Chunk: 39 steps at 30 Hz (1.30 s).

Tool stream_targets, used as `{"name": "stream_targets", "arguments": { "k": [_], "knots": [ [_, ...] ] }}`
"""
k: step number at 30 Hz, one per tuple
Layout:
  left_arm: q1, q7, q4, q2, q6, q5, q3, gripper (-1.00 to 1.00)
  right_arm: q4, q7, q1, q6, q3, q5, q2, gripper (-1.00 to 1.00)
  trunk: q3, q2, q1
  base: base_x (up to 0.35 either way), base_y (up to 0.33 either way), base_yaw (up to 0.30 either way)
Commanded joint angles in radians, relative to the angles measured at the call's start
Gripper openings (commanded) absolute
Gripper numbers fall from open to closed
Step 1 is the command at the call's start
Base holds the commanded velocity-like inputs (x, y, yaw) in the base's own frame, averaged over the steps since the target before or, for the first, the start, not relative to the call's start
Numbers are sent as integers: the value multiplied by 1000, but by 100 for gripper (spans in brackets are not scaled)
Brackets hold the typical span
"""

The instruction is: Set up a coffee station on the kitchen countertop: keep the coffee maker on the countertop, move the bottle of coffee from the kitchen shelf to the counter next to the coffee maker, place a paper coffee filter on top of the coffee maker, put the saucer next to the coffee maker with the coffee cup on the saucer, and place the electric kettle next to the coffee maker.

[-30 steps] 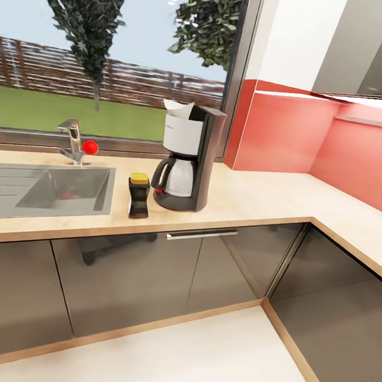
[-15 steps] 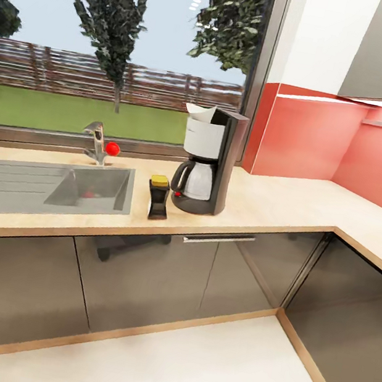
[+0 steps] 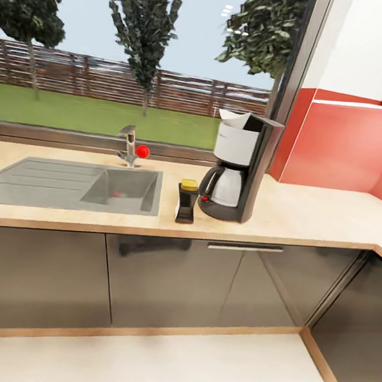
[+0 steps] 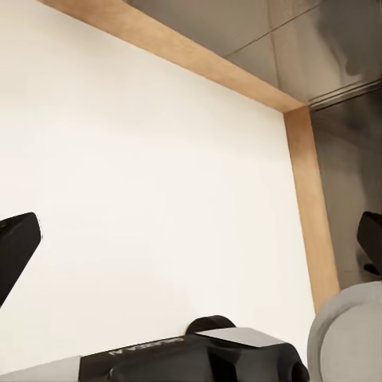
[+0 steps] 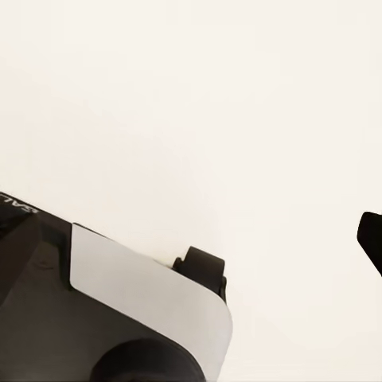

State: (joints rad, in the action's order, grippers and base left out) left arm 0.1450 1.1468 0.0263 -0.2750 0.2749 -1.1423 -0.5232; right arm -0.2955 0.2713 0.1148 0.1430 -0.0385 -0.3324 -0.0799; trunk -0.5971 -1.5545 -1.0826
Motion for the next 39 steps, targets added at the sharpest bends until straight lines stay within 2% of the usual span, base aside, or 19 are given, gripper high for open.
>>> {"name": "stream_targets", "arguments": {
  "k": [1, 14, 39],
  "knots": [
    [1, 1, 0, 0, 6, -7, -9, 100, 0, 4, 0, 3, -4, -6, 0, 100, -1, 0, 0, 0, 0, 269],
    [1, 1, 0, 9, 6, -7, -8, 100, 2, 2, 0, 4, -4, -7, 1, 100, -1, 0, 0, 0, 0, 269],
    [1, -1, 0, 10, 6, -7, -8, 100, 2, -1, 0, 4, -3, -7, 3, 100, -1, 0, 0, 0, 0, 269]
  ]
}}
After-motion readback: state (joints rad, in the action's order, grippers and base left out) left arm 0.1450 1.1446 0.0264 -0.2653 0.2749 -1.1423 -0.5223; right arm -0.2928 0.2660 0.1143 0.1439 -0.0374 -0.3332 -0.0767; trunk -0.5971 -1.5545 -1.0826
